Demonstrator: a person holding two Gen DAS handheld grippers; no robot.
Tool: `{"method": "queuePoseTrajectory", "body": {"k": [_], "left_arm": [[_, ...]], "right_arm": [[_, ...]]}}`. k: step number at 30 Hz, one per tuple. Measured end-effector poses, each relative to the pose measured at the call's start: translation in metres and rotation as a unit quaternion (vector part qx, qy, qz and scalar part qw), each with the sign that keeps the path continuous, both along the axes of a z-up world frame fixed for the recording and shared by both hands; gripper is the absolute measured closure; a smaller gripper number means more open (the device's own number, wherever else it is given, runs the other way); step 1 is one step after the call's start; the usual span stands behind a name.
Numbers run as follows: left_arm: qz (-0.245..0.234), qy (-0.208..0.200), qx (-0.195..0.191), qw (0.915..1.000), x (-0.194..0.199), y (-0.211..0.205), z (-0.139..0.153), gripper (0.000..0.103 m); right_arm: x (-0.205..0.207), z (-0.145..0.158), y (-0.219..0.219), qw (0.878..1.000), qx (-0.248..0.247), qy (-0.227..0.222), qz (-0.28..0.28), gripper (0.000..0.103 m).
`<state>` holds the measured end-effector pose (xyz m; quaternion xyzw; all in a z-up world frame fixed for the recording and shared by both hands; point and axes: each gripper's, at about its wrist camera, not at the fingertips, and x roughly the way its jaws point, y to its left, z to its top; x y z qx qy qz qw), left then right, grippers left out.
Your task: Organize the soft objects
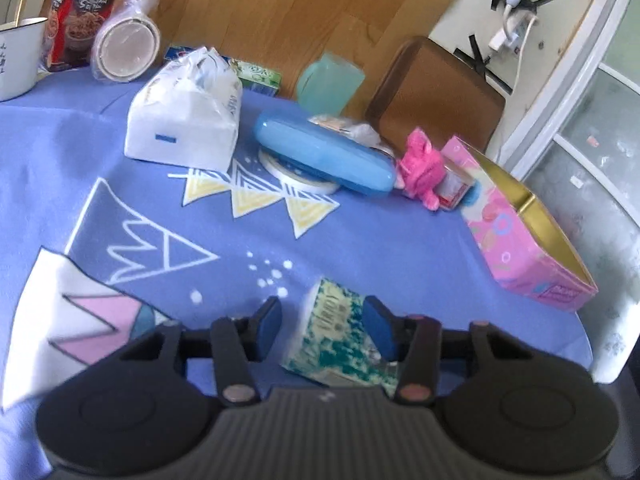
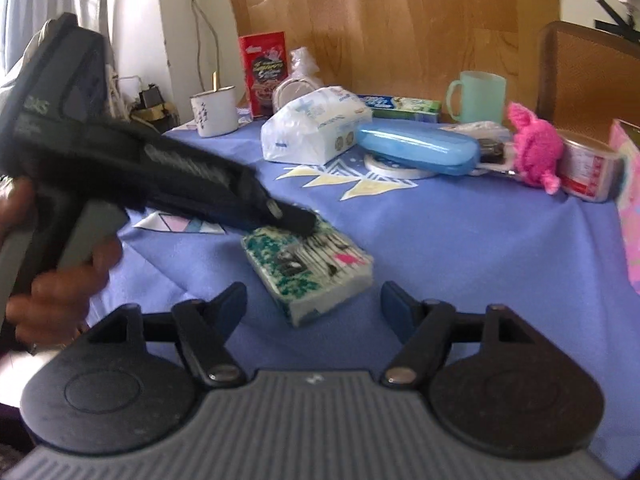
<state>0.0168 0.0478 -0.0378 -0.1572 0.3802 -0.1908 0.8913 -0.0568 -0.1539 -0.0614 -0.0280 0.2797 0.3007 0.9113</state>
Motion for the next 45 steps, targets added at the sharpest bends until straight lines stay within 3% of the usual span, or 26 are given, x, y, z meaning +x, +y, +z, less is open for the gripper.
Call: {"method": "queuePoseTrajectory", "body": {"k": [3, 7, 15, 19, 23, 27, 31, 37, 42, 45], "left_arm": [[0.003, -0.009, 0.015, 0.9998, -0.005, -0.007, 0.000, 0.062], [-0.002, -0.008, 0.006, 0.9999, -0.009, -0.007, 0.004, 0.064], [-0.025, -0.042, 0.015, 0.9987, -0.029, -0.022, 0.019, 0.062], [-0.040, -0.012, 0.026, 0.9988, -0.022, -0.034, 0.001, 0.062], [-0.067, -0.046, 0.035, 0.9961, -0.033, -0.046, 0.015, 0.061], [-0.073, -0.020, 0.041, 0.9963, -0.023, -0.056, 0.003, 0.060], [-0.095, -0.045, 0.044, 0.9935, -0.018, -0.073, 0.021, 0.060], [-0.155, -0.092, 0.048, 0.9824, 0.008, -0.134, 0.060, 0.058], [-0.201, -0.133, 0.045, 0.9695, 0.042, -0.206, 0.083, 0.057], [-0.211, -0.146, 0.046, 0.9653, 0.066, -0.250, 0.090, 0.049]], "right_arm": [[-0.004, -0.001, 0.006, 0.999, -0.024, -0.024, -0.014, 0.045], [-0.008, 0.001, -0.003, 1.000, -0.005, -0.018, -0.024, 0.046], [-0.037, 0.011, -0.005, 0.997, -0.014, -0.058, -0.058, 0.046], [-0.032, -0.002, -0.011, 0.997, -0.011, -0.008, -0.081, 0.046], [-0.048, 0.003, -0.018, 0.994, -0.011, -0.051, -0.094, 0.046], [-0.036, -0.006, -0.029, 0.994, 0.005, -0.007, -0.105, 0.046], [-0.042, 0.004, -0.042, 0.991, 0.016, -0.042, -0.124, 0.046], [-0.041, 0.028, -0.089, 0.973, 0.029, -0.116, -0.197, 0.046], [-0.024, 0.047, -0.138, 0.950, 0.018, -0.161, -0.268, 0.046], [-0.002, 0.051, -0.167, 0.933, 0.015, -0.179, -0.313, 0.045]]}}
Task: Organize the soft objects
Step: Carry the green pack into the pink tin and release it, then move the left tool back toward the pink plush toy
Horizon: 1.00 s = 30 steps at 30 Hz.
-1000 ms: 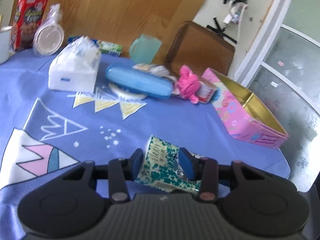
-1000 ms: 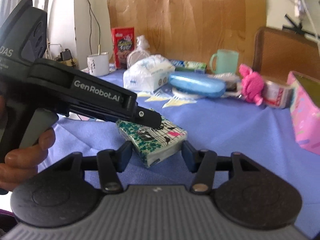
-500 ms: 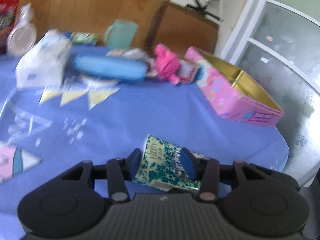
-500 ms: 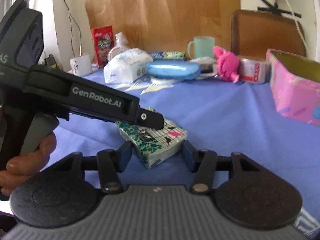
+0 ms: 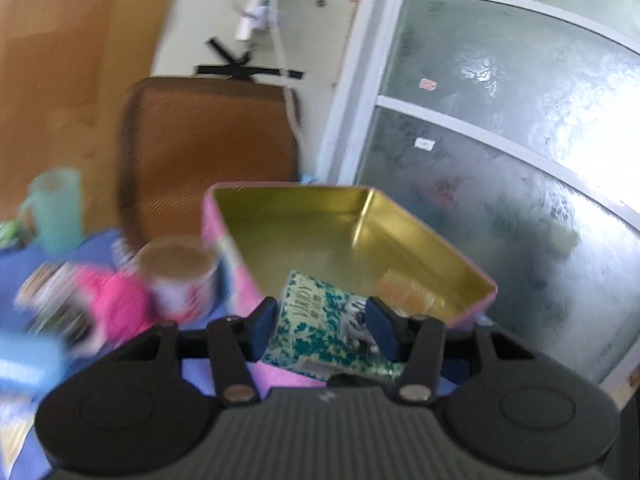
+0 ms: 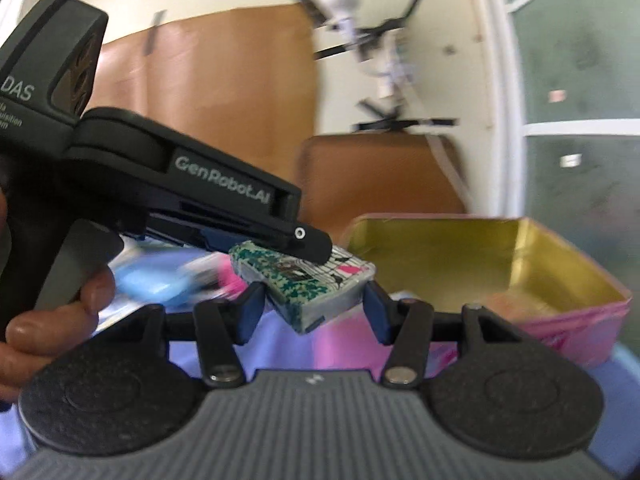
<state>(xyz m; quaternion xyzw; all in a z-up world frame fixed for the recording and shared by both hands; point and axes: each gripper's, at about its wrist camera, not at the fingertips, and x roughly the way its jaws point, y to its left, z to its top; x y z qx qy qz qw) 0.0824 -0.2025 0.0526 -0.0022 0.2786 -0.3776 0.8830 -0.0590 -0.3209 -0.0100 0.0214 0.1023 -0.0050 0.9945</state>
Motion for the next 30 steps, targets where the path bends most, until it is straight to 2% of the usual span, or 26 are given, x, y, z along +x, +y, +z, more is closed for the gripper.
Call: {"method": "queuePoseTrajectory", "body": {"k": [1, 2, 3, 4, 6, 8, 12, 14, 16, 17, 18, 21, 26, 30], "left_arm": [[-0.005, -0.007, 0.004, 1.0000, 0.007, -0.014, 0.000, 0.037], [-0.005, -0.017, 0.011, 0.9998, 0.013, -0.027, -0.003, 0.032], [0.003, -0.027, 0.023, 0.9994, 0.017, -0.040, -0.007, 0.031], [0.008, -0.031, 0.034, 0.9989, 0.019, -0.046, -0.010, 0.033], [0.016, -0.026, 0.046, 0.9985, 0.018, -0.051, -0.017, 0.034], [0.011, -0.020, 0.029, 0.9993, 0.010, -0.041, -0.019, 0.032], [0.010, 0.001, 0.009, 0.9999, -0.001, -0.013, -0.019, 0.032], [0.012, 0.010, -0.008, 0.9998, -0.009, 0.004, -0.016, 0.032], [0.021, 0.010, -0.021, 0.9995, -0.021, 0.027, -0.014, 0.032], [0.027, 0.011, -0.026, 0.9992, -0.025, 0.041, -0.015, 0.032], [0.037, 0.013, -0.030, 0.9988, -0.029, 0.058, -0.016, 0.032], [0.085, 0.017, -0.023, 0.9960, -0.038, 0.109, -0.026, 0.032], [0.177, 0.022, 0.001, 0.9840, -0.050, 0.195, -0.051, 0.032], [0.241, 0.013, 0.001, 0.9703, -0.047, 0.245, -0.069, 0.032]], "right_arm": [[0.010, 0.000, -0.009, 1.000, -0.003, -0.006, -0.025, 0.045], [0.022, -0.001, -0.015, 0.999, -0.008, -0.008, -0.049, 0.039], [0.033, -0.004, -0.022, 0.997, -0.013, 0.000, -0.071, 0.029], [0.043, -0.007, -0.028, 0.996, -0.016, 0.015, -0.087, 0.029], [0.045, -0.010, -0.036, 0.995, 0.001, 0.014, -0.098, 0.029], [0.034, -0.012, -0.038, 0.996, 0.027, -0.002, -0.085, 0.029], [0.022, -0.017, -0.027, 0.997, 0.033, -0.010, -0.073, 0.030], [0.014, -0.016, -0.016, 0.998, 0.042, -0.018, -0.053, 0.036], [0.008, -0.014, -0.001, 0.999, 0.029, -0.022, -0.026, 0.040], [0.007, -0.013, 0.008, 1.000, 0.022, -0.019, -0.009, 0.046], [0.008, -0.012, 0.017, 1.000, 0.017, -0.010, 0.012, 0.055], [0.016, -0.016, 0.043, 0.997, 0.019, 0.027, 0.068, 0.066], [0.039, -0.022, 0.079, 0.984, 0.068, 0.096, 0.136, 0.069], [0.048, -0.019, 0.112, 0.980, 0.054, 0.107, 0.157, 0.069]]}}
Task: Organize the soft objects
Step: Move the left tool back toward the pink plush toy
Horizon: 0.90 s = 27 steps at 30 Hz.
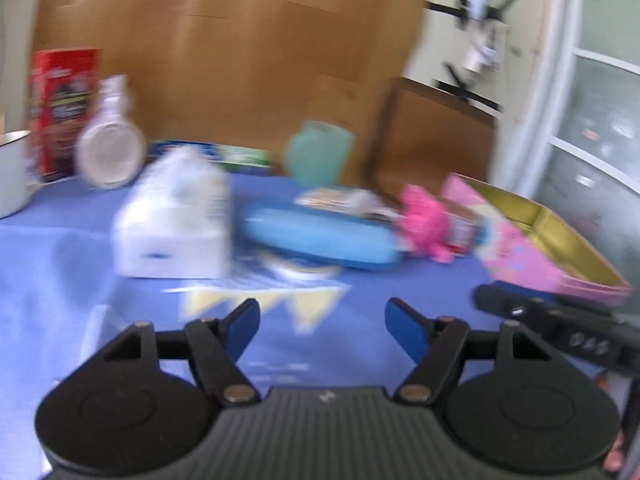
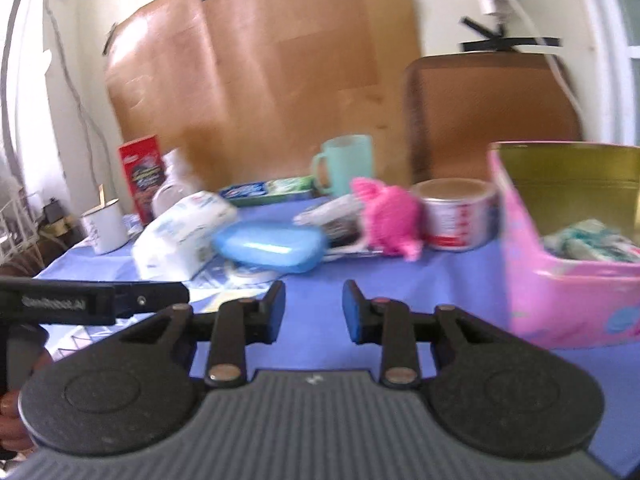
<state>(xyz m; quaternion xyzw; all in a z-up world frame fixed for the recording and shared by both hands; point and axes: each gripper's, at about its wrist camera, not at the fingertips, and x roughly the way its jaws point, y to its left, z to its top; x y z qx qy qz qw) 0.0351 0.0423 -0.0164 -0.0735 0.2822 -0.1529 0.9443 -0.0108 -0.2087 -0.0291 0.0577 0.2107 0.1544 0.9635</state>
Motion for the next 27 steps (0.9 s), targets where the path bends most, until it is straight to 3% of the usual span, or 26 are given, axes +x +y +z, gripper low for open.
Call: {"method": "queuePoseTrajectory", "body": {"k": [2, 8, 11, 18, 24, 27], "left_arm": [[0.017, 0.002, -0.005, 0.9998, 0.005, 0.014, -0.007, 0.032], [0.017, 0.026, -0.068, 0.9972, 0.015, 0.043, -0.024, 0.032], [0.007, 0.028, -0.086, 0.9959, 0.015, 0.048, -0.026, 0.032], [-0.001, 0.020, -0.071, 0.9972, 0.013, 0.039, -0.026, 0.032], [-0.007, 0.010, -0.063, 0.9979, 0.011, 0.035, -0.025, 0.032], [-0.006, 0.015, -0.068, 0.9975, 0.012, 0.037, -0.026, 0.032]], "right_arm": [[0.012, 0.006, 0.010, 1.000, -0.011, -0.002, -0.004, 0.069], [0.053, 0.017, 0.000, 0.997, 0.026, 0.026, -0.062, 0.067], [0.072, 0.018, -0.006, 0.994, 0.018, 0.028, -0.101, 0.056], [0.100, 0.009, -0.024, 0.987, 0.042, 0.053, -0.147, 0.055], [0.117, -0.001, -0.016, 0.985, 0.034, 0.070, -0.154, 0.044], [0.130, -0.007, -0.011, 0.982, 0.019, 0.077, -0.170, 0.044]]}}
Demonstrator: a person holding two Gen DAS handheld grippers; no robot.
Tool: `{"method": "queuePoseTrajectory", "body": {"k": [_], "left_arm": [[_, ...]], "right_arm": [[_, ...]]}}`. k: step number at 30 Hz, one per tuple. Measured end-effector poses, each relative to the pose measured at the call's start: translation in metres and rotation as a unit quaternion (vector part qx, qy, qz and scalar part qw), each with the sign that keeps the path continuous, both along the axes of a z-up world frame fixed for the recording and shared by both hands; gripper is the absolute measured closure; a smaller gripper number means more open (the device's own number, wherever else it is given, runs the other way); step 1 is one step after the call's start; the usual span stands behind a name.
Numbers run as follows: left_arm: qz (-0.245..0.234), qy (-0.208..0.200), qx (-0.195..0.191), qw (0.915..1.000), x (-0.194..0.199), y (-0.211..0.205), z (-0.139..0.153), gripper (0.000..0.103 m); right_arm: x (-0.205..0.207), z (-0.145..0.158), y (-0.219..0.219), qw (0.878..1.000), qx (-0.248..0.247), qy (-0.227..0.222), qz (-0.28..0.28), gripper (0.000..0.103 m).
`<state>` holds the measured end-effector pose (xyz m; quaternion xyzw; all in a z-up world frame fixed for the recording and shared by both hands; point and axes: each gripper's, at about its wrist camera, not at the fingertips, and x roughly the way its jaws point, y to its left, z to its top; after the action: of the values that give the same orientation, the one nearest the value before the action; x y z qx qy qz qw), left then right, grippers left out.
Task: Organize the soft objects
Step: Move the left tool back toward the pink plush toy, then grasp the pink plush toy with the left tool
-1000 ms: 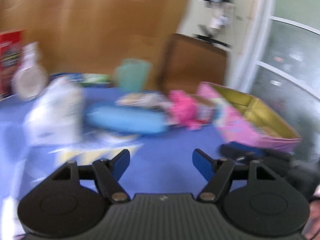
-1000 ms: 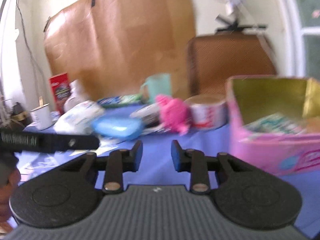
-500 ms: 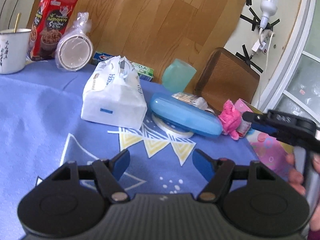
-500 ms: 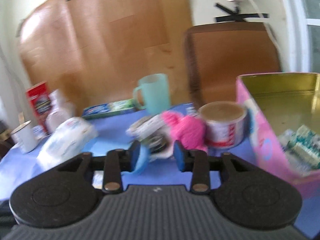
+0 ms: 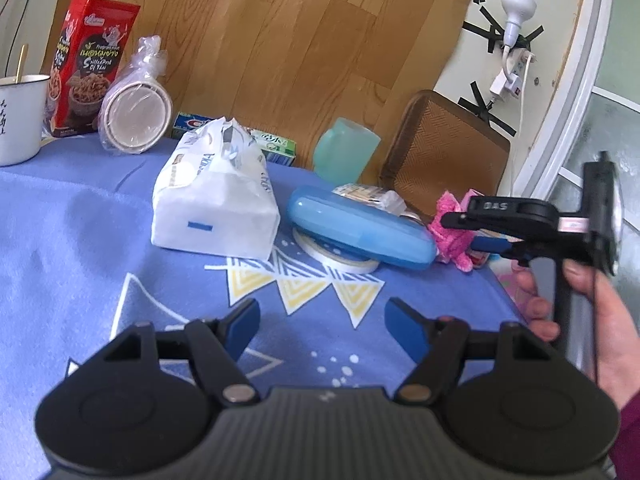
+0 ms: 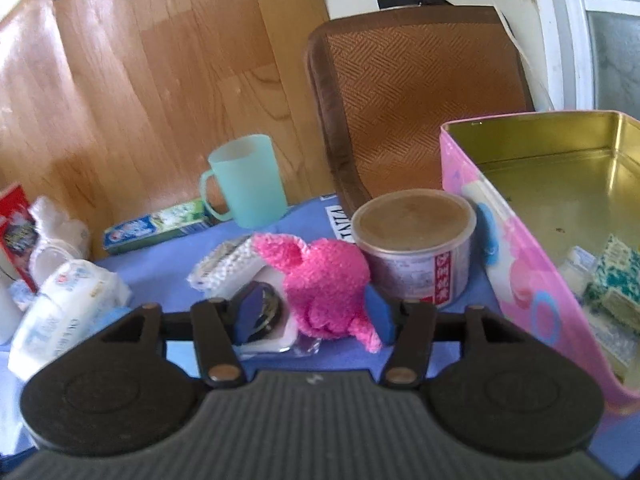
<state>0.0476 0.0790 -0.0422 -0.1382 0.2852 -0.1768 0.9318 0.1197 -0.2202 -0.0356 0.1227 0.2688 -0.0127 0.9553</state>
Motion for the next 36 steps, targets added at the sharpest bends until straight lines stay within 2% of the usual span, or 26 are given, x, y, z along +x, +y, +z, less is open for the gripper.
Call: {"method": "queuePoseTrajectory", "body": {"k": [1, 2, 3, 5, 8, 9, 11, 14, 16, 17, 18, 20, 22, 25, 28, 36], "left_arm": [[0.001, 0.002, -0.002, 1.0000, 0.001, 0.001, 0.000, 0.032], [0.002, 0.005, -0.005, 1.0000, 0.002, 0.002, -0.001, 0.032], [0.003, 0.006, -0.007, 1.0000, 0.002, 0.003, -0.001, 0.032], [0.004, 0.008, -0.011, 0.9999, 0.003, 0.004, -0.001, 0.032], [0.003, 0.009, -0.017, 0.9998, 0.003, 0.006, -0.002, 0.032], [0.003, 0.012, -0.018, 0.9998, 0.004, 0.006, -0.002, 0.032], [0.000, 0.014, -0.019, 0.9997, 0.004, 0.006, -0.002, 0.032], [-0.016, 0.016, -0.015, 0.9996, 0.004, 0.002, -0.001, 0.032], [-0.031, 0.015, -0.006, 0.9994, 0.001, -0.005, 0.002, 0.032], [-0.036, 0.014, -0.003, 0.9993, -0.001, -0.008, 0.004, 0.032], [-0.042, 0.016, -0.007, 0.9990, -0.004, -0.012, 0.007, 0.032], [-0.055, 0.023, -0.026, 0.9979, -0.010, -0.018, 0.013, 0.032], [-0.061, 0.027, -0.012, 0.9977, -0.015, -0.030, 0.021, 0.033], [-0.062, 0.024, 0.049, 0.9966, -0.023, -0.054, 0.029, 0.034], [-0.060, 0.017, 0.091, 0.9939, -0.031, -0.075, 0.033, 0.032], [-0.102, 0.033, 0.082, 0.9909, -0.033, -0.106, 0.033, 0.030]], "right_arm": [[0.005, -0.002, -0.001, 1.000, 0.001, 0.004, -0.003, 0.044], [0.009, -0.004, -0.003, 1.000, 0.002, 0.008, 0.000, 0.056], [0.010, -0.006, -0.006, 1.000, 0.006, 0.011, 0.004, 0.058], [0.001, -0.003, -0.013, 1.000, 0.027, 0.005, 0.007, 0.059], [-0.034, 0.009, -0.020, 0.998, 0.055, -0.010, 0.036, 0.059], [-0.052, 0.012, -0.021, 0.997, 0.055, -0.017, 0.055, 0.059], [-0.087, 0.014, -0.016, 0.994, 0.021, -0.026, 0.100, 0.058], [-0.132, 0.004, 0.000, 0.985, -0.041, -0.018, 0.168, 0.052], [-0.155, -0.006, 0.016, 0.975, -0.076, -0.013, 0.210, 0.037], [-0.166, -0.009, 0.021, 0.972, -0.084, -0.019, 0.220, 0.022], [-0.174, -0.011, 0.025, 0.968, -0.083, -0.023, 0.235, 0.014], [-0.182, -0.013, 0.030, 0.961, -0.081, -0.030, 0.263, 0.013], [-0.183, -0.015, 0.030, 0.960, -0.084, -0.029, 0.265, 0.012], [-0.178, -0.017, 0.022, 0.964, -0.064, -0.029, 0.258, 0.012], [-0.179, -0.019, 0.017, 0.967, -0.052, -0.027, 0.249, 0.012], [-0.178, -0.022, 0.006, 0.971, -0.053, -0.038, 0.229, 0.013]]}}
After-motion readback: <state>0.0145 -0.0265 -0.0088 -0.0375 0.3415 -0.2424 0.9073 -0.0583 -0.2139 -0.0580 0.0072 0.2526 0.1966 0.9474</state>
